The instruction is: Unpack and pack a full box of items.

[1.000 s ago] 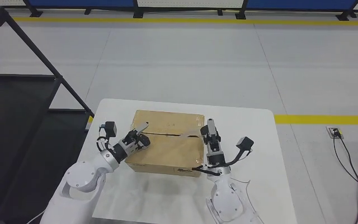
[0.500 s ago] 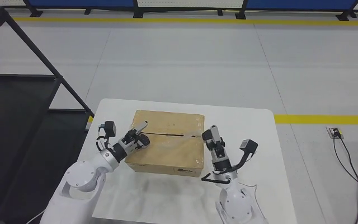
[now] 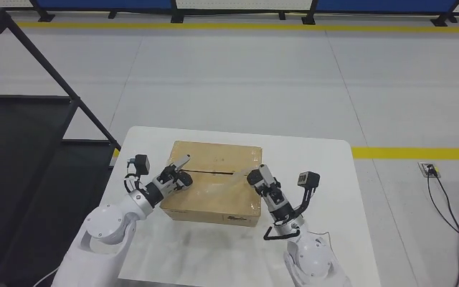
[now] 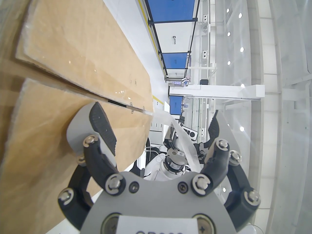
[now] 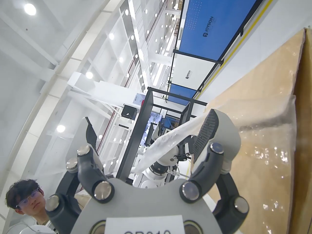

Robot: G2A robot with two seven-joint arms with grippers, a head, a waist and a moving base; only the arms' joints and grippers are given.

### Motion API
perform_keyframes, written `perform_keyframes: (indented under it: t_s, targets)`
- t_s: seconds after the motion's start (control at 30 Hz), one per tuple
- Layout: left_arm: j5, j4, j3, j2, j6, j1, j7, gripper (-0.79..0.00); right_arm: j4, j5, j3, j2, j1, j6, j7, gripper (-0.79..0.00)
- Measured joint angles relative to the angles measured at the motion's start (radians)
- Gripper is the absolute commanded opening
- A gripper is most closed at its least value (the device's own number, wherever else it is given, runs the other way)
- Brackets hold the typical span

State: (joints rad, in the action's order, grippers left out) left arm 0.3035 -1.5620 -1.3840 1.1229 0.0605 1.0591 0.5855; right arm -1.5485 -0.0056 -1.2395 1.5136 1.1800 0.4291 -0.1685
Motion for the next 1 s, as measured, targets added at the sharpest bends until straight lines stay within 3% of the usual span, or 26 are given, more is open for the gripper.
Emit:
perform_keyframes:
  t_s: [0.43, 1.0]
  targets:
    - [0.016, 0.005, -0.016, -0.001, -0.001, 0.006, -0.003, 0.000, 0.129, 0.036, 0.031, 0.017, -0.129, -0.034, 0.086, 0.000]
    - [0.011, -0.006, -0.015, -0.001, 0.002, 0.005, -0.008, 0.000, 0.217, 0.055, 0.064, 0.030, -0.228, -0.054, 0.046, 0.000]
